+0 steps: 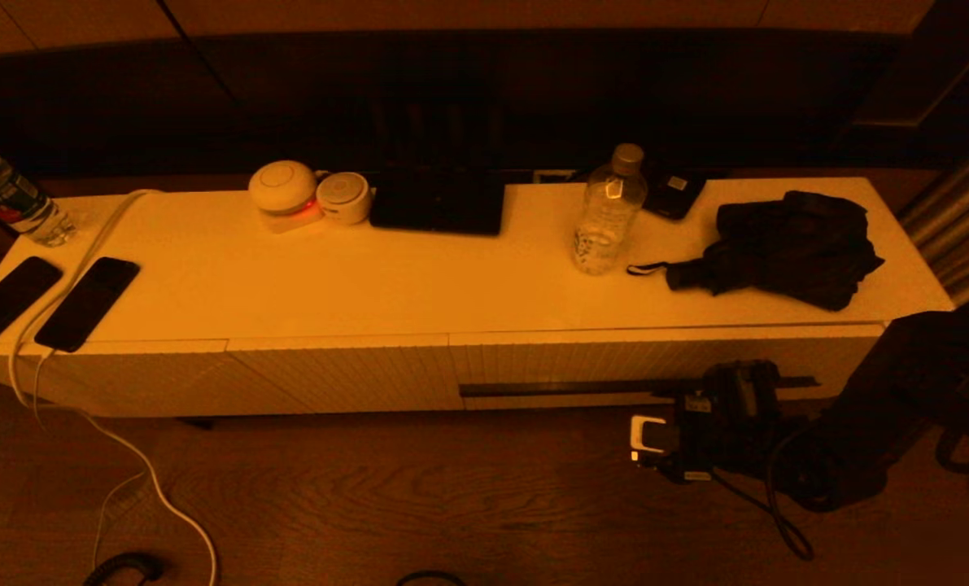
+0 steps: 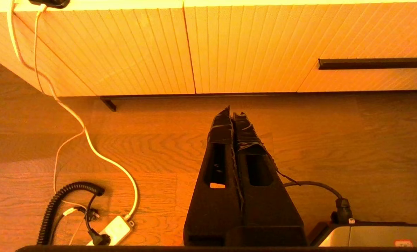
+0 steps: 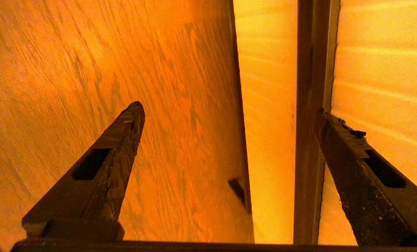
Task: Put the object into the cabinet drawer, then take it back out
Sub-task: Open the drawer
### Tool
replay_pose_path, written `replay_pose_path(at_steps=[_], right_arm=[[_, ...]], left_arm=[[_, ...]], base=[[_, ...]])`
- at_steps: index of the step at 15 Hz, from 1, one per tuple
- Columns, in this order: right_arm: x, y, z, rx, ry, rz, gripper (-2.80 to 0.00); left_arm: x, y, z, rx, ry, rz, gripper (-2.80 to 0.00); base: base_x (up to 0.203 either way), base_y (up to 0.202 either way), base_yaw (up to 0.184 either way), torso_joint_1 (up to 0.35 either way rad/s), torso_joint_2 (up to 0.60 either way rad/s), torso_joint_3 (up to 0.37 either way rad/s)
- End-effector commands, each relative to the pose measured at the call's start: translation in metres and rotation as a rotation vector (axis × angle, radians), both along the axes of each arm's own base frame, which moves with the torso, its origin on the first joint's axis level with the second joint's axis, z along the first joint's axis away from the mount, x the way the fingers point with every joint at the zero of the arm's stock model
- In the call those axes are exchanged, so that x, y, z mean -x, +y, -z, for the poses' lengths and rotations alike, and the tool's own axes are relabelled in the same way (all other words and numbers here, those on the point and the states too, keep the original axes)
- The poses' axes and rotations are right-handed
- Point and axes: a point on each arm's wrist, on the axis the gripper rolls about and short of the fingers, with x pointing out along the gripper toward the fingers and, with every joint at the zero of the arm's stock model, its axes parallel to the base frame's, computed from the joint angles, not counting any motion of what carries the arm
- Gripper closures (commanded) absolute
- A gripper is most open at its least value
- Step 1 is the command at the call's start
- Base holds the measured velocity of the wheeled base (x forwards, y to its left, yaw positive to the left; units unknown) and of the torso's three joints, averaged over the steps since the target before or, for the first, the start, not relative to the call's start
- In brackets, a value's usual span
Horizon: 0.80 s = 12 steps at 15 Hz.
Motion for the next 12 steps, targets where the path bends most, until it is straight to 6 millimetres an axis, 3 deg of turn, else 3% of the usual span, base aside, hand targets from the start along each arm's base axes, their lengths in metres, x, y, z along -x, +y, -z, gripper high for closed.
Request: replay_pose_path(at_steps=[1, 8, 12], right_arm=[[-0.002, 0.001, -0.003, -0.001, -0.021, -0.008, -2.80], [-0.012, 0.003, 0.013, 0.001, -0.023, -0.005, -2.80], [-0.020, 0.005, 0.009, -0.011, -0.070, -0.005, -2.80]], left_arm=[[0.000, 0.000, 0.000, 0.000, 0.000, 0.000, 0.00], [0.000, 0.000, 0.000, 0.000, 0.000, 0.000, 0.00], [0.000, 0.000, 0.000, 0.000, 0.000, 0.000, 0.00]], base=[[0.000, 0.000, 0.000, 0.000, 0.00, 0.000], [0.000, 0.000, 0.000, 0.000, 0.00, 0.000], [0.000, 0.000, 0.000, 0.000, 0.00, 0.000]])
